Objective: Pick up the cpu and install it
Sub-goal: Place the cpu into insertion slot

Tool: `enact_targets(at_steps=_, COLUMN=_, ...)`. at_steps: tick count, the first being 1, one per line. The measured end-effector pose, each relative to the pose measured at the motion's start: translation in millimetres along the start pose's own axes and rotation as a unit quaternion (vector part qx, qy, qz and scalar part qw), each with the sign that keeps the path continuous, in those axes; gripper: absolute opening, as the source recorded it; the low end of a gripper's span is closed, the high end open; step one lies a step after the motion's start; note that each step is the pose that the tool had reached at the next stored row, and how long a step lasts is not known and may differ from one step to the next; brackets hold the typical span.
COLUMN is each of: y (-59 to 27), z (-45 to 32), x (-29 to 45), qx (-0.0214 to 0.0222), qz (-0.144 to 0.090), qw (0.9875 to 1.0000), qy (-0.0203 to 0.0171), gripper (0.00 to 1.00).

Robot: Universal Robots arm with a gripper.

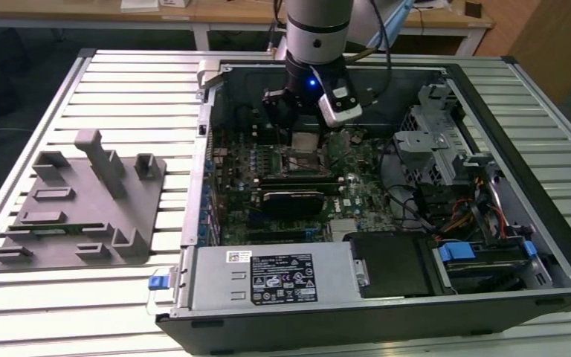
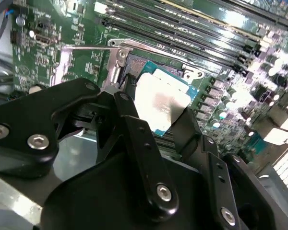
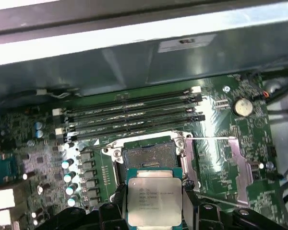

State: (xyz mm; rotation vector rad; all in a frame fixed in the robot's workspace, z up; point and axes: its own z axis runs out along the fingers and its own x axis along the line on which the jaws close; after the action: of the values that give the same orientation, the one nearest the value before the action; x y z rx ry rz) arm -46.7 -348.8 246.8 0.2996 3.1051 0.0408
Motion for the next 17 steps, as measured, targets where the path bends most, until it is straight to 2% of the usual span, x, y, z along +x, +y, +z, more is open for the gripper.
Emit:
enact_targets(at_steps=1, y=0.0, z=0.1, x=0.0, qx=0.0004, qz=0.022, qw=0.9997, qy=-0.0006, gripper=0.54)
enact_targets(at_steps=5, y=0.0, z=0.1, x=0.0, qx=0.0010, qz=0.053, qw=0.9986, qy=-0.0015, gripper=0.54)
enact_targets(at_steps=9, y=0.0, z=0.1, x=0.0, qx=0.0016, qz=0.085, qw=0.9964, qy=-0.0024, gripper=0.54)
enact_targets(at_steps=13, y=0.0, z=0.2, x=0.0, qx=0.0023, qz=0.118, qw=0.9930, qy=-0.0033, gripper=0.54)
enact_targets(at_steps=17, y=0.0, z=0.3, x=0.0, qx=0.0030, qz=0.154, qw=0.9880, qy=-0.0043, gripper=0.54)
